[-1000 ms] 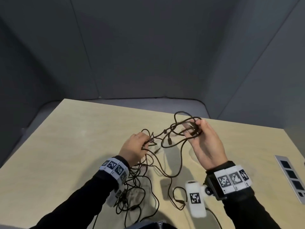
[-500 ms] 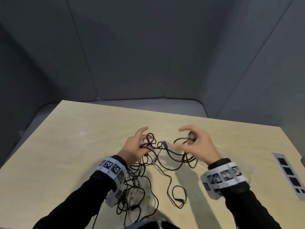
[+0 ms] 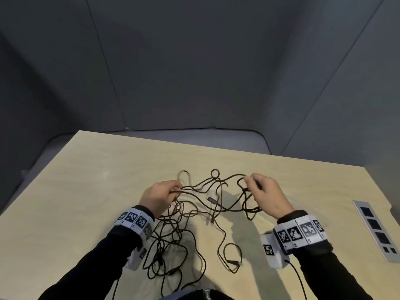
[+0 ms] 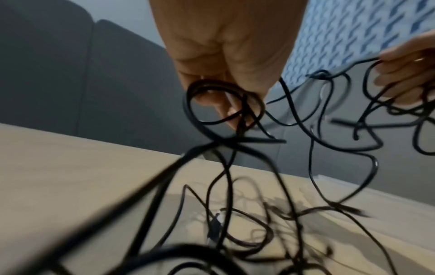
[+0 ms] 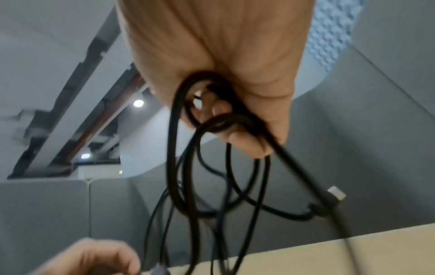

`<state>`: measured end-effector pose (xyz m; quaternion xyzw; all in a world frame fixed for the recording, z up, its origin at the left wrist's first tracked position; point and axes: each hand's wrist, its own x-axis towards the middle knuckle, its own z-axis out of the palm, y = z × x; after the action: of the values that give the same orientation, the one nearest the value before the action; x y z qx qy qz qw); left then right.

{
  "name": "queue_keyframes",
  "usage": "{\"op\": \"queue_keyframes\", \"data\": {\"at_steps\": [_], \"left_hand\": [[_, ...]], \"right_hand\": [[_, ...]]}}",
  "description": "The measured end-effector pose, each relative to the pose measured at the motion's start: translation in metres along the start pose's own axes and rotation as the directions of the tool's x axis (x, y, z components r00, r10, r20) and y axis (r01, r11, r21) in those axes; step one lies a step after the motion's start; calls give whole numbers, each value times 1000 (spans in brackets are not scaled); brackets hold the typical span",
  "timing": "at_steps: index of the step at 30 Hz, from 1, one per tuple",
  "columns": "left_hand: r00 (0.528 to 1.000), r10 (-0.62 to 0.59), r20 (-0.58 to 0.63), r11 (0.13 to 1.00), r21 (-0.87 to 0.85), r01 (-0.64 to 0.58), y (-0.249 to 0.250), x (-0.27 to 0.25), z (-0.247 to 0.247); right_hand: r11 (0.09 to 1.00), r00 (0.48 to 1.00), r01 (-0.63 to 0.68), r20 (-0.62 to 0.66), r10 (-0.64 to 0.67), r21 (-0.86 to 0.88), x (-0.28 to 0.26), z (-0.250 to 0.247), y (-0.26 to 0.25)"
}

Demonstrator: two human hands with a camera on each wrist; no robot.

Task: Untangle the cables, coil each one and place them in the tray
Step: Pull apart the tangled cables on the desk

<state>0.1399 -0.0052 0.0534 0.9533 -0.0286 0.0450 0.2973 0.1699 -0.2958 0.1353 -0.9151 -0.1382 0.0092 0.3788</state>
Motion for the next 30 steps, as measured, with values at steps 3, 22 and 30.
{"op": "queue_keyframes", "data": {"at_steps": [3,22,30], "left_hand": [[980,-199,-17,976,89,200,-16,-1,-9],[988,80,-136,873,-468,-135,75,2,11],[939,108,325,989,-129,-69,40,-9,27]], "right_hand": [[979,990,-5,-136,33,206,0,-15,-4],[853,965,134,129,-228,505,-2,-4,-50],[555,998,67,-50,-46,829,3,-41,-67]]}}
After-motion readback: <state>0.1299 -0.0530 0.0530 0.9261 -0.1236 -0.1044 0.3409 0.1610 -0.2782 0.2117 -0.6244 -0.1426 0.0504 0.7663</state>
